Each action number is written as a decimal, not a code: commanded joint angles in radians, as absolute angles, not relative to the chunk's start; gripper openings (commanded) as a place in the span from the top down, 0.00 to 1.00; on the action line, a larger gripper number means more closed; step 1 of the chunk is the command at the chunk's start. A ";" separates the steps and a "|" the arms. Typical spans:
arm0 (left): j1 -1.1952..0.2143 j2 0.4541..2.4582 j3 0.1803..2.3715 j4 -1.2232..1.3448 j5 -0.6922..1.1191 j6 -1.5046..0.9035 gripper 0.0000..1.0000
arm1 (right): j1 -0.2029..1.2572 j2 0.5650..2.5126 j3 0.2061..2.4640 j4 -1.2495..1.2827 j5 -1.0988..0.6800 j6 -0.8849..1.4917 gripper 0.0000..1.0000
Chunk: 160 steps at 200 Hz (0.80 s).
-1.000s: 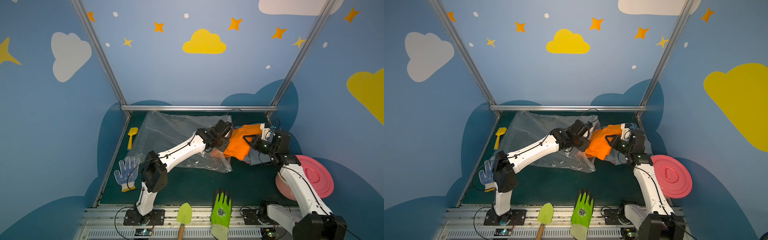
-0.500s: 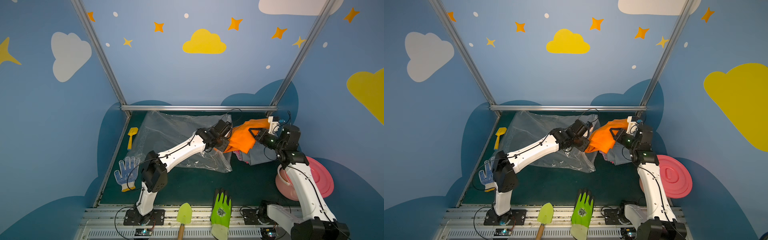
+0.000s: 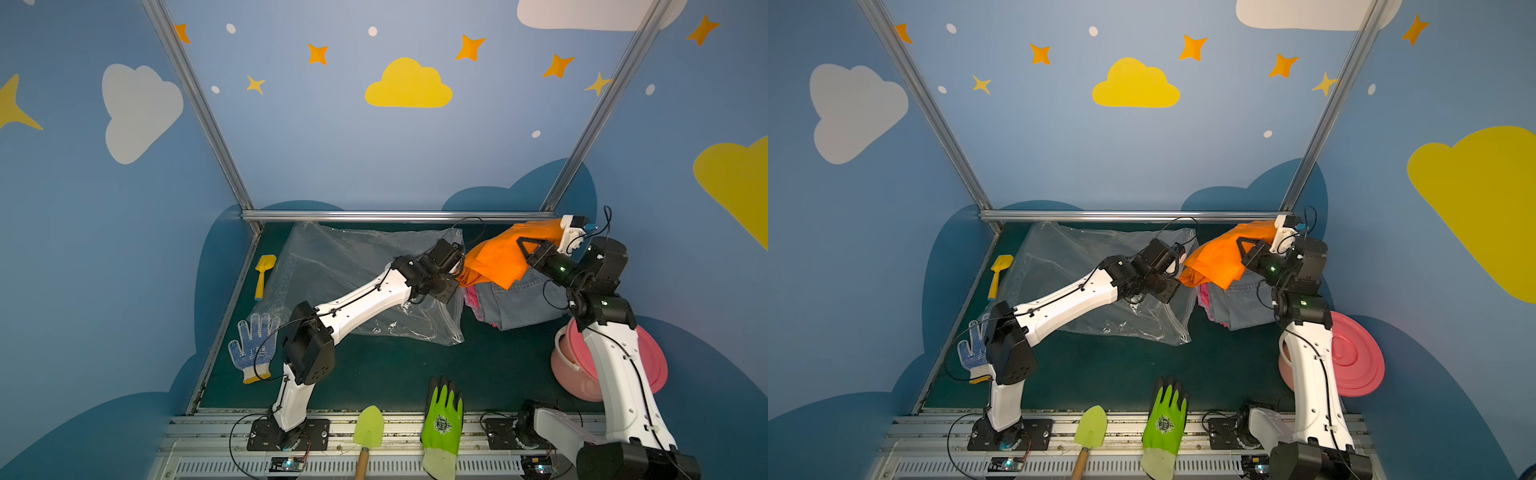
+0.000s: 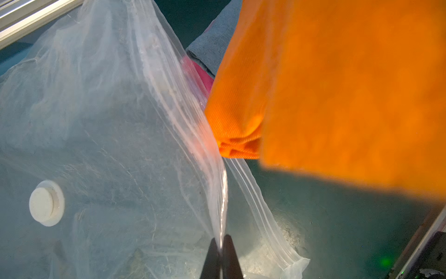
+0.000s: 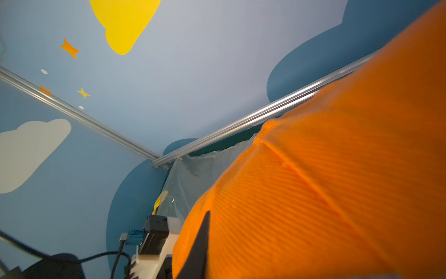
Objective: Take the trousers out of the vacuum bag
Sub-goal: Take out the trousers from the vacuum bag.
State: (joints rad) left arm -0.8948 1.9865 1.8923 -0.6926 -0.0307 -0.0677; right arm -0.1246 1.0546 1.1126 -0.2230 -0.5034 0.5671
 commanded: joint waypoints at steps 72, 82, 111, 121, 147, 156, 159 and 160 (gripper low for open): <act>-0.883 1.994 1.898 -0.698 -0.026 -0.077 0.95 | -0.173 1.058 1.197 -0.084 -0.321 0.487 1.00; -0.882 1.992 1.892 -0.694 -0.026 -0.077 0.95 | -0.173 1.069 1.199 -0.072 -0.313 0.479 1.00; -0.878 1.991 1.891 -0.693 -0.023 -0.077 0.95 | -0.175 1.118 1.225 -0.053 -0.292 0.477 1.00; -0.879 1.989 1.889 -0.693 -0.022 -0.077 0.95 | -0.176 1.136 1.236 -0.042 -0.285 0.478 1.00; -0.876 1.988 1.886 -0.694 -0.021 -0.077 0.95 | -0.175 1.193 1.276 -0.023 -0.273 0.483 1.00; -0.876 1.986 1.884 -0.693 -0.021 -0.077 0.95 | -0.176 1.213 1.290 -0.020 -0.275 0.486 1.00; -0.874 1.986 1.884 -0.693 -0.021 -0.077 0.95 | -0.175 1.222 1.295 -0.016 -0.275 0.488 1.00; -0.874 1.986 1.884 -0.694 -0.021 -0.077 0.95 | -0.175 1.222 1.295 -0.016 -0.275 0.488 1.00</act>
